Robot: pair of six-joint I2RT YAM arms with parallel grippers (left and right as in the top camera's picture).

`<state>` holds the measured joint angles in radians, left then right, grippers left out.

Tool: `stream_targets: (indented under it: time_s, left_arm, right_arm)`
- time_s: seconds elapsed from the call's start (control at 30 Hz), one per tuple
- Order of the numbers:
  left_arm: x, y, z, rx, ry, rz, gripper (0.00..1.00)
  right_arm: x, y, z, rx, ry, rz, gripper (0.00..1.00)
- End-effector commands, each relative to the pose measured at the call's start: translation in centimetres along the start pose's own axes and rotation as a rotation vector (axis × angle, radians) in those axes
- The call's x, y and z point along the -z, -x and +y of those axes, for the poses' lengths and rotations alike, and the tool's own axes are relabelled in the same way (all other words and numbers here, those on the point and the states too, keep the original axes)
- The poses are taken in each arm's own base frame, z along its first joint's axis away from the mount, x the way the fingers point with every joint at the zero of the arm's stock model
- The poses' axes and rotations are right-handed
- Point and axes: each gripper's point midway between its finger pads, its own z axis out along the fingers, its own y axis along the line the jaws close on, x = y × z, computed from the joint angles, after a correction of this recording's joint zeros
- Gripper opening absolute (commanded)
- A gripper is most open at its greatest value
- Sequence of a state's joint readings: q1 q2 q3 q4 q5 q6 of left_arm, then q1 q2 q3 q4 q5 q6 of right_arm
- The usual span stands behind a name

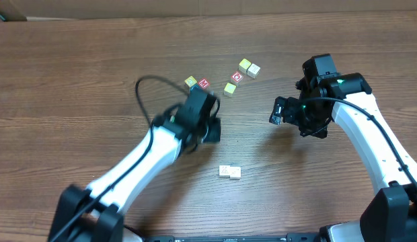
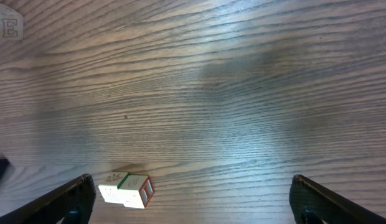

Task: Flip 5 blocks
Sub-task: 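Open the left gripper and move it back to the cluster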

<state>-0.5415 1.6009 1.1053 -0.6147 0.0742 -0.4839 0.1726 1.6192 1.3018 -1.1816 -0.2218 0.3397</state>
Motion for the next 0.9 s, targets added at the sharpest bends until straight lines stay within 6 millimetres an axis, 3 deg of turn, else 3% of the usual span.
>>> stream_targets:
  time_s: [0.0, 0.13, 0.27, 0.47, 0.63, 0.87]
  left_arm:
    - [-1.3, 3.9, -0.5, -0.046, 0.023, 0.004, 0.44]
    - [-3.3, 6.2, -0.2, -0.066, 0.074, 0.054, 0.49]
    - [-4.6, 8.0, 2.4, -0.124, 0.208, 0.096, 0.64]
    - [-6.2, 9.6, 5.8, -0.229, 0.243, 0.159, 0.68]
    - [-7.4, 9.4, 7.7, -0.281, 0.233, 0.199, 0.68]
    - [-9.2, 7.8, 6.5, -0.371, 0.120, 0.266, 0.64]
  right_arm:
    - [0.5, 0.3, 0.4, 0.013, 0.013, -0.017, 1.00]
    - [0.5, 0.3, 0.4, 0.014, 0.013, -0.017, 1.00]
    - [0.5, 0.2, 0.3, 0.037, 0.011, -0.015, 1.00]
    - [0.5, 0.2, 0.3, 0.038, 0.011, -0.013, 1.00]
    - [0.5, 0.1, 0.3, 0.037, 0.009, -0.008, 1.00]
    - [0.5, 0.1, 0.3, 0.037, 0.009, -0.008, 1.00]
